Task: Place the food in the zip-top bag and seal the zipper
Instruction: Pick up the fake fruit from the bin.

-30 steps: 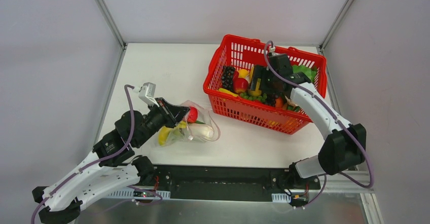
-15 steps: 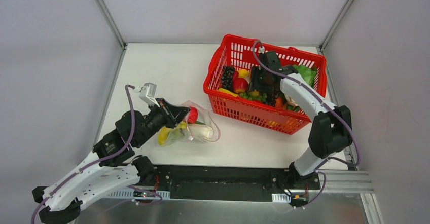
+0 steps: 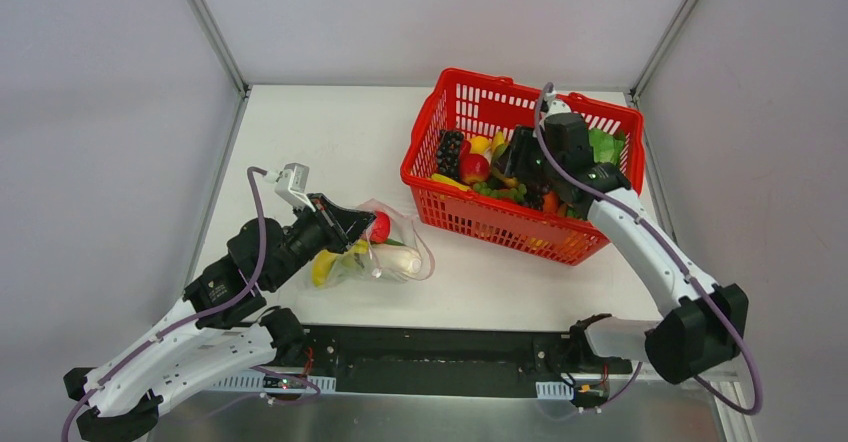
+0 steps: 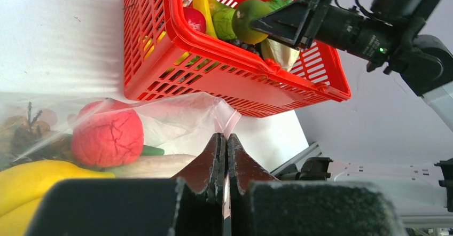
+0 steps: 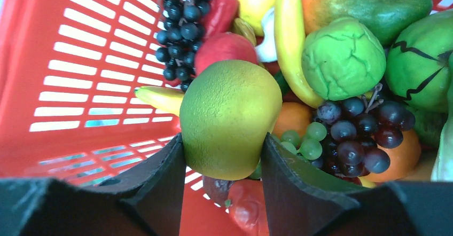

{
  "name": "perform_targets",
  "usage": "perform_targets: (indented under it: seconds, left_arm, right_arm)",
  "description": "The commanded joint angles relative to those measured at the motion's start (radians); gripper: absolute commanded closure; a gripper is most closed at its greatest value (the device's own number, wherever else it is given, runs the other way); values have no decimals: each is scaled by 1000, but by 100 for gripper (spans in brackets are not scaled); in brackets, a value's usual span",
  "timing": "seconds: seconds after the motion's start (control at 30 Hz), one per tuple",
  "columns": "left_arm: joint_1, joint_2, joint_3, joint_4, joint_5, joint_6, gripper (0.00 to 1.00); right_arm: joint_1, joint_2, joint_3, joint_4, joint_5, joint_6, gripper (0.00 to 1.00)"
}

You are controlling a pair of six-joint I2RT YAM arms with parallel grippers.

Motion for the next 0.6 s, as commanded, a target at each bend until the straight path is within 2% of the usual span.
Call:
perform_targets:
  seconds: [0.0,0.2,0.43,0.57]
  left_arm:
    - [9,6,5,71,15,-17,100]
    - [8,13,6,76,21,-16,100]
    - [8,22,8,82,24,-12,100]
    - [9,25,11,80,27,-11,100]
  right_arm:
    - [4,-133,-55,170,-43,45,61]
    - [7,-239,-61,204,-144,28,62]
    - [23,-320,-69,299,-558,65,61]
    - [110,-322,-73,312,-714,49,60]
